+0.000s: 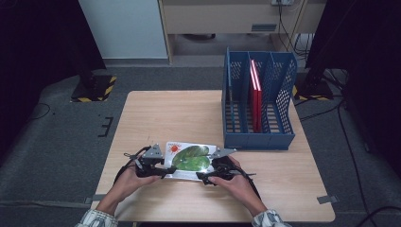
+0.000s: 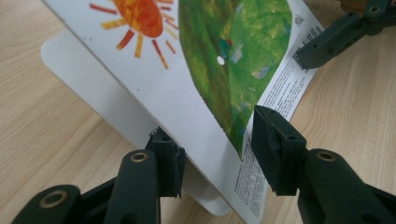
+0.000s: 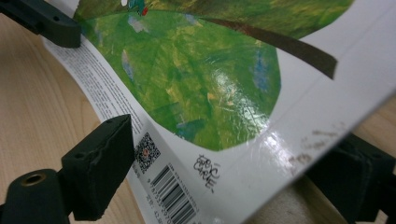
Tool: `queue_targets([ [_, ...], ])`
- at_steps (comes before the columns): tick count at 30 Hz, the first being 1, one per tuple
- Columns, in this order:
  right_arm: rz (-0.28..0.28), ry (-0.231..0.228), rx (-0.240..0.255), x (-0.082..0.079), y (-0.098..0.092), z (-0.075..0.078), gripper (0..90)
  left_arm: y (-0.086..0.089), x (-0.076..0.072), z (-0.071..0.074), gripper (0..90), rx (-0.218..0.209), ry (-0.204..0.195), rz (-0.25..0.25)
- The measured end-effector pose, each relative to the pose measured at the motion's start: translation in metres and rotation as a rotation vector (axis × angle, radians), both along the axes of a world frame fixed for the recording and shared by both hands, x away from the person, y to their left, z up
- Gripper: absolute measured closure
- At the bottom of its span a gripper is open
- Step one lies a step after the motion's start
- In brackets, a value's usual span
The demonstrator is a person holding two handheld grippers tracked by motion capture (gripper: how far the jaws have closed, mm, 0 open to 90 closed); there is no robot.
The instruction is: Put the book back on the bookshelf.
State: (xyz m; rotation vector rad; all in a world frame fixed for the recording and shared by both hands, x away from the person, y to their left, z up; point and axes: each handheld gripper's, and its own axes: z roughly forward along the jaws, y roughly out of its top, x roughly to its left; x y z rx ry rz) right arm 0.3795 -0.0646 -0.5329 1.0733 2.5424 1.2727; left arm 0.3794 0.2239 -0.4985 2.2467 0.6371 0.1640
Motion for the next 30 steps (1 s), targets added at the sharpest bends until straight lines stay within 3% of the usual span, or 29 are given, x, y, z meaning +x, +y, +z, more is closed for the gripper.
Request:
queue_targets([
  [5,0.003,-0.012,-0.001,0.0,-0.002,0.003,18.2,0.001,-0.001,0.001,54.9,-0.004,-0.008,0.012],
  [20,-0.014,-0.141,-0.001,-0.002,-0.01,0.027,47.3,0.007,0.0,0.0,63.0,0.011,-0.043,0.067],
  [26,0.012,-0.163,-0.009,-0.005,-0.012,0.033,50.5,0.009,-0.001,-0.001,62.6,0.002,-0.038,0.074],
  [30,0.017,-0.179,0.011,-0.005,-0.011,0.039,49.9,0.009,-0.001,-0.001,62.2,0.002,-0.037,0.078],
])
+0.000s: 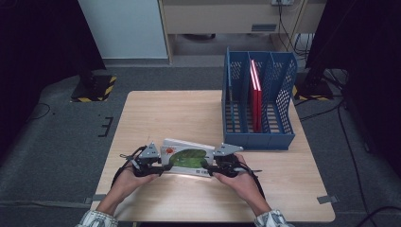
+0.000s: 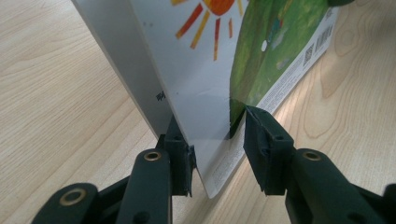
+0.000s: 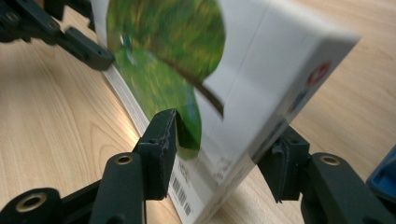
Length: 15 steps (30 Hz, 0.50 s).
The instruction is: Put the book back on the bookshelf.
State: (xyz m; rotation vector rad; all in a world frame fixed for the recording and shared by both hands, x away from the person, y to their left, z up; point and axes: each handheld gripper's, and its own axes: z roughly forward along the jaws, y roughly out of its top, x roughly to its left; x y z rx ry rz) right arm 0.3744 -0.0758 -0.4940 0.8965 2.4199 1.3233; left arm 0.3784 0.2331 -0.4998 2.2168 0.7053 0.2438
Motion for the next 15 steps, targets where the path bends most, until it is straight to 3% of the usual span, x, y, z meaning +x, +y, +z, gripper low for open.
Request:
queue_targets([
  [12,0.069,-0.023,0.006,0.001,0.013,0.021,46.1,0.0,0.0,-0.003,58.7,0.006,-0.002,0.012],
  [15,0.085,-0.037,0.01,0.001,0.015,0.024,50.1,0.0,0.001,-0.005,52.0,0.014,-0.005,0.032],
])
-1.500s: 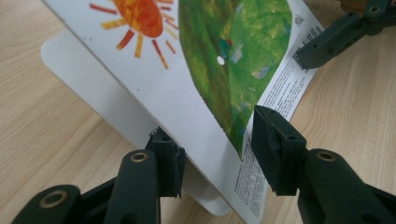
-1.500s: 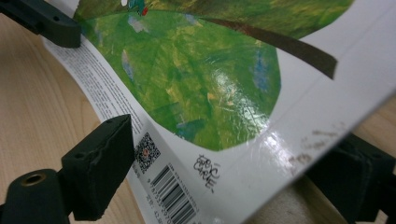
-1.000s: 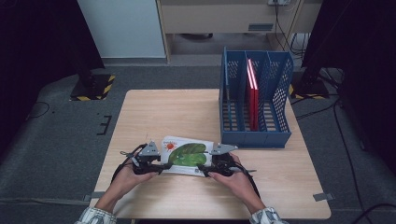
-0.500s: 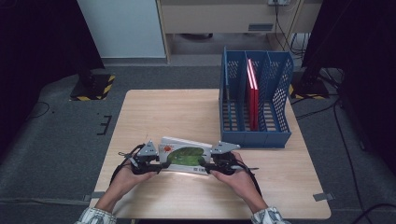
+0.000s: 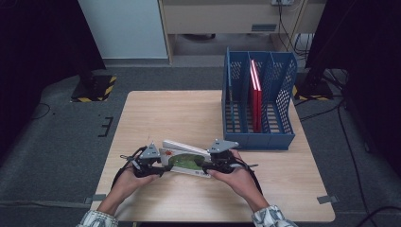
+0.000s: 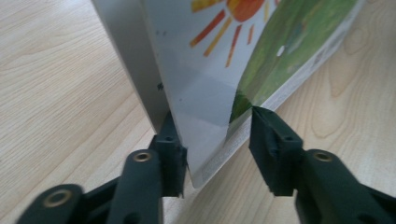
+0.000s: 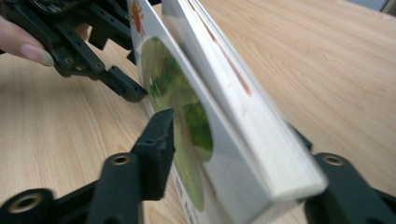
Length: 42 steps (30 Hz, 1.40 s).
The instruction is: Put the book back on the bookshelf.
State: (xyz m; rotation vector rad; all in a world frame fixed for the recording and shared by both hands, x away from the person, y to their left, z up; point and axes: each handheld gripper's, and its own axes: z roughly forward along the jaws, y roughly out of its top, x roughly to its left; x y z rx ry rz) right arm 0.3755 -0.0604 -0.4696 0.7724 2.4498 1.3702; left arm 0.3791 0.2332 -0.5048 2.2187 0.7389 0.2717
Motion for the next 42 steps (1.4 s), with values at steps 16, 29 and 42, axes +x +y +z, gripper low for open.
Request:
queue_targets([
  [16,0.035,-0.011,-0.015,-0.003,0.008,0.005,51.4,0.009,0.006,0.005,17.8,-0.084,-0.027,0.128],
  [29,0.058,-0.015,-0.032,-0.003,0.018,0.008,49.8,0.005,0.007,0.006,17.6,-0.108,-0.022,0.117],
  [42,0.092,0.0,-0.056,0.004,0.03,0.014,50.3,-0.001,0.004,0.009,30.8,-0.123,-0.009,0.089],
])
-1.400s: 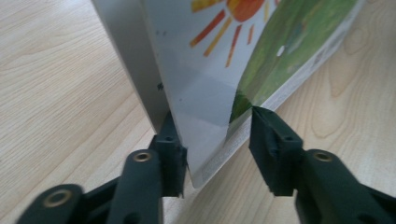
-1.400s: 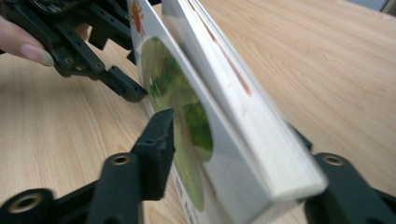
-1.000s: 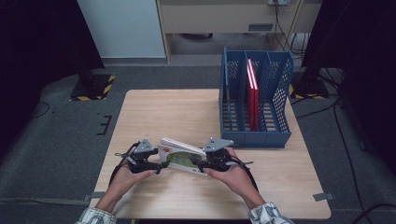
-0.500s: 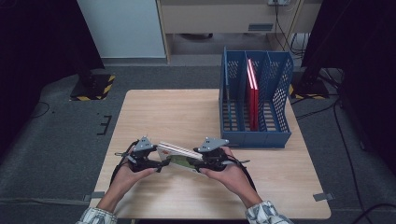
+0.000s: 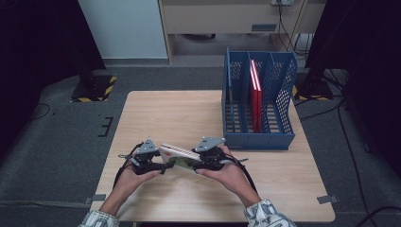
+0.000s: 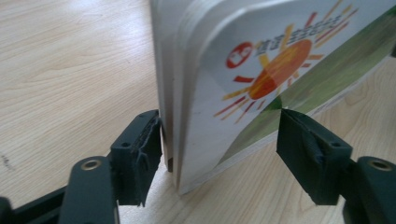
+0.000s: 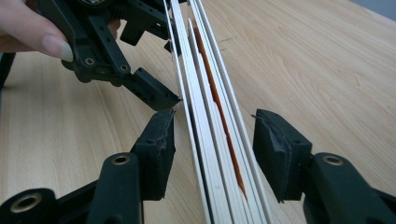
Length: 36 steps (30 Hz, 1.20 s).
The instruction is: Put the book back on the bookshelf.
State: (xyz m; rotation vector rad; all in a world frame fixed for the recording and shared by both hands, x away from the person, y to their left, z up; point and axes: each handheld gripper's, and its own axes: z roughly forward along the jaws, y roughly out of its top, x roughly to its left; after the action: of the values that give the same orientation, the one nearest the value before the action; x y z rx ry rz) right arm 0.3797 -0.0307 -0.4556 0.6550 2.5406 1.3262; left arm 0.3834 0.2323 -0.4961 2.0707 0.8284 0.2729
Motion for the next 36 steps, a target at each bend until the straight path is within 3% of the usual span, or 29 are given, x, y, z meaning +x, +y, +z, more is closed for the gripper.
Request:
queue_targets([
  [15,0.009,0.008,-0.027,0.0031,0.006,-0.0002,56.0,0.0008,-0.0006,0.0016,34.2,-0.001,0.015,0.009],
  [28,0.032,0.029,-0.048,0.0032,0.0073,-0.0007,70.6,0.0006,-0.0003,0.0021,33.7,-0.01,0.015,0.011],
  [31,0.035,0.026,-0.051,0.0031,0.0074,-0.0005,72.6,0.0006,-0.0002,0.0024,32.2,-0.018,0.013,0.007],
  [36,0.036,0.023,-0.056,0.0024,0.0082,-0.0001,73.9,0.0033,0.0005,0.0023,21.7,-0.01,0.007,0.031],
])
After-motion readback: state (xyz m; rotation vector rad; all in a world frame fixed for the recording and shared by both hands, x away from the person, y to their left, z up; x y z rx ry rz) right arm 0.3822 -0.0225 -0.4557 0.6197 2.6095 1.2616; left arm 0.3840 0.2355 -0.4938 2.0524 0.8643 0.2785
